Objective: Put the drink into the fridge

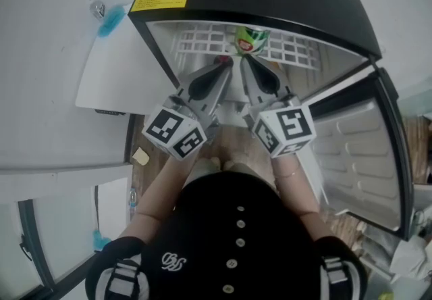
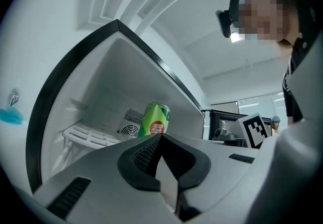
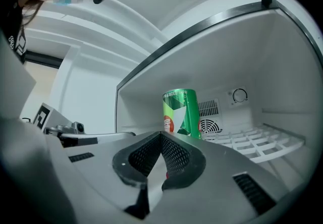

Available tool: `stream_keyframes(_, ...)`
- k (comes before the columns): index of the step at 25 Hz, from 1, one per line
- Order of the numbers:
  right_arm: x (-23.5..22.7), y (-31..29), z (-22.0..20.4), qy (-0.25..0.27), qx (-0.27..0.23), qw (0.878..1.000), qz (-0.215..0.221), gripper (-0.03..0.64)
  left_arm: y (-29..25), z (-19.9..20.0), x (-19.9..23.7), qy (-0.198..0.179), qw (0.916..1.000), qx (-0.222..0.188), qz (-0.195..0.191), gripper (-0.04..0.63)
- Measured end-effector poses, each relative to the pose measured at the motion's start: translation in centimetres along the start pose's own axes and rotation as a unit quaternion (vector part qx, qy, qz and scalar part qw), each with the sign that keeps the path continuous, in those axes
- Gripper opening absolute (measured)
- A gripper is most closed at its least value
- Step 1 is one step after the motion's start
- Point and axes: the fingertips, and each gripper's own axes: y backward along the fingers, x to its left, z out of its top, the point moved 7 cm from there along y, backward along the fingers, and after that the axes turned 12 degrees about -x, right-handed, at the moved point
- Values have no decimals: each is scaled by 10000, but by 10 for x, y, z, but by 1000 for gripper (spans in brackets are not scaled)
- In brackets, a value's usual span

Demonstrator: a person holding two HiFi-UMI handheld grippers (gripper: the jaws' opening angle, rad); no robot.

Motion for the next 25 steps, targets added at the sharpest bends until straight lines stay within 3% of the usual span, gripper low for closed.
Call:
stream_keyframes(14, -6, -3, -2, 15, 11, 9998, -176, 8, -11, -5, 4, -5, 9999, 4, 120, 6)
stream_keyframes(25, -12, -13, -2, 28, -2, 9992, -403, 8, -19, -4, 7, 21, 10000, 33, 5, 6)
